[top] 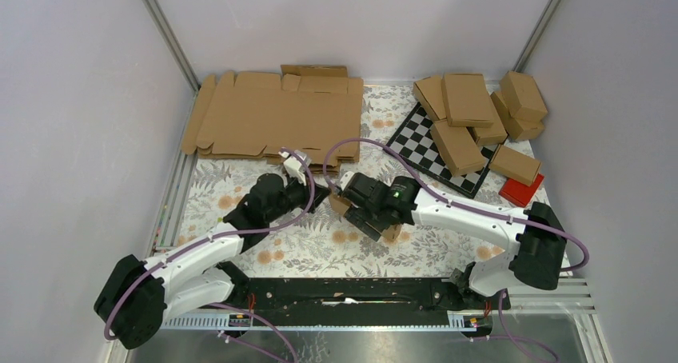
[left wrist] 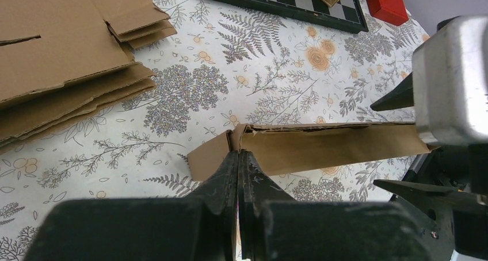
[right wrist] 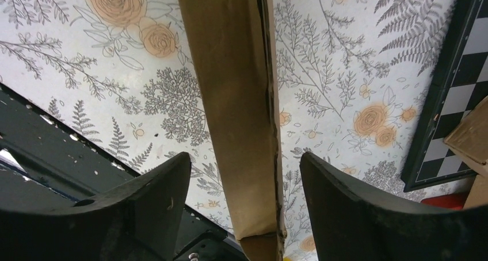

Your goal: Fold the paper box

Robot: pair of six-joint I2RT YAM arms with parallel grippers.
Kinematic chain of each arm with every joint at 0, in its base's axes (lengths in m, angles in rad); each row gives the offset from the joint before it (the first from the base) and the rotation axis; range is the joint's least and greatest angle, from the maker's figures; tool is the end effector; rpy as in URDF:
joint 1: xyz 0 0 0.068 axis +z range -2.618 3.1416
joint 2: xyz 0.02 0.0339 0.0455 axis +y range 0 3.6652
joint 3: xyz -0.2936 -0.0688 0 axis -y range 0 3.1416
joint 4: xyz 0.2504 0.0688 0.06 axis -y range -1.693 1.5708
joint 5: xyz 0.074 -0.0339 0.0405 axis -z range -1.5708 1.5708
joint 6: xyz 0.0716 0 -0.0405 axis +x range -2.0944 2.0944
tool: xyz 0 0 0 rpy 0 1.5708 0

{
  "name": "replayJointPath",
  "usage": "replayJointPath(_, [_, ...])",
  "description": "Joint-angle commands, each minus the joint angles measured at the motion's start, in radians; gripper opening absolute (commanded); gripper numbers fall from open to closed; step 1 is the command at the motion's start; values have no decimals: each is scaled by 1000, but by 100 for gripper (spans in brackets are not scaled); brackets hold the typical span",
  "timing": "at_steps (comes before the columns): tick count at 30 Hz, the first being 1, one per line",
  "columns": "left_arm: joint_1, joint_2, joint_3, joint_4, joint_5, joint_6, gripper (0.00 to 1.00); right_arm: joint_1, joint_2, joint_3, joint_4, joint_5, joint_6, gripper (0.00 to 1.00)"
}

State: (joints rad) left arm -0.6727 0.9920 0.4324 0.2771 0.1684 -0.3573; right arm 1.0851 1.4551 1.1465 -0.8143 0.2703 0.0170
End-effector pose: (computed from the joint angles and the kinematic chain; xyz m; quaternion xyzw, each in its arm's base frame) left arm 0.1820 -0.1604 0.2369 0.1750 0.7790 -0.3533 0.4877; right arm 0.1592 0.2607 0.2574 -0.4660 0.8468 0.0033 0.2563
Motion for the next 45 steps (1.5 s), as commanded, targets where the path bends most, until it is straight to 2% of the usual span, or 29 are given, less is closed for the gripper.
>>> replayJointPath(1, [-5, 23, 43, -12, -25, 12, 0, -7, 18, 70, 14, 46, -12, 77])
replayJointPath(6, [-7, 46, 49, -3, -28, 6, 0, -7, 15, 98, 54, 62, -53, 71])
replayJointPath(10, [-6, 69, 55, 13, -25, 3, 0, -7, 27, 111, 61, 59, -55, 58])
replayJointPath(14, [-7, 95, 64, 27, -23, -1, 0, -7, 40, 109, 60, 85, -34, 58])
replayJointPath(18, [-8, 122, 80, 34, -18, -2, 0, -7, 32, 102, 77, 115, -34, 65])
replayJointPath(25, [-8, 161, 102, 44, -21, -5, 0, -7, 25, 88, 77, 184, -45, 56])
replayJointPath(37, [-9, 215, 87, 126, -15, -31, 0, -7, 10, 29, 82, 234, -35, 28])
replayJointPath(43, [-10, 186, 47, 161, -6, -46, 13, -7, -11, -7, 114, 225, -28, 24])
replayJointPath(45, [-10, 160, 37, 154, -7, -48, 20, -7, -16, -10, 118, 222, -28, 24])
